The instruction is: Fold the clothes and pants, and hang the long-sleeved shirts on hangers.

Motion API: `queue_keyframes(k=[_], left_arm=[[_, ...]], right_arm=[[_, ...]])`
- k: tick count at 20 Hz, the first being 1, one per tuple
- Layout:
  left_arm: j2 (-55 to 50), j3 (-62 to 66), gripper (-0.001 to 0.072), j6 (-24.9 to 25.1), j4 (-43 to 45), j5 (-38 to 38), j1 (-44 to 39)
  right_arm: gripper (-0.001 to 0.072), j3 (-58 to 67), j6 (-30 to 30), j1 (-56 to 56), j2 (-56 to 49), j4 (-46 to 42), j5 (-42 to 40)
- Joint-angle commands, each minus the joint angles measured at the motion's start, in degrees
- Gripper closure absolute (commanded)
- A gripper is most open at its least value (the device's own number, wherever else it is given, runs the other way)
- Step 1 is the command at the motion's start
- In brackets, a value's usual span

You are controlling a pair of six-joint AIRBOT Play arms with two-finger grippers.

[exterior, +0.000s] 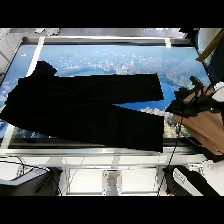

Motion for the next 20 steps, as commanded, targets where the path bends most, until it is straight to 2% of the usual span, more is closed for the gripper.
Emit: queue_keyframes(k=[1,8,12,15,18,20], left_arm=[[-9.7,4.3,0.0007,8.5,-14.6,-0.4,0.7],[-21.5,14.3,0.0007,14.6,-25.2,-3.2,0.2],[-25.3,16.4,0.0007,14.9,-25.8,-3.2,-0.9],[-27.3,17.8,0.0018,18.1,-29.4,-2.9,-2.6],[-28.3,18.3,0.018,18.7,-32.2,-2.9,-5.2],[-28.3,18.9,0.0619,19.3,-32.3,-3.0,-6.1]], right_arm=[[0.027,-6.7,1.0,0.0,7.8,9.8,-2.6],[0.027,-6.7,7.2,0.0,16.9,10.1,-7.4],[0.0271,-6.7,9.7,0.0,19.7,10.1,-7.4],[0.0271,-6.7,9.9,0.0,20.7,10.1,-7.5],[0.0271,-6.7,10.8,0.0,20.9,10.1,-7.5],[0.0271,-6.7,10.8,0.0,20.9,10.1,-7.5]])
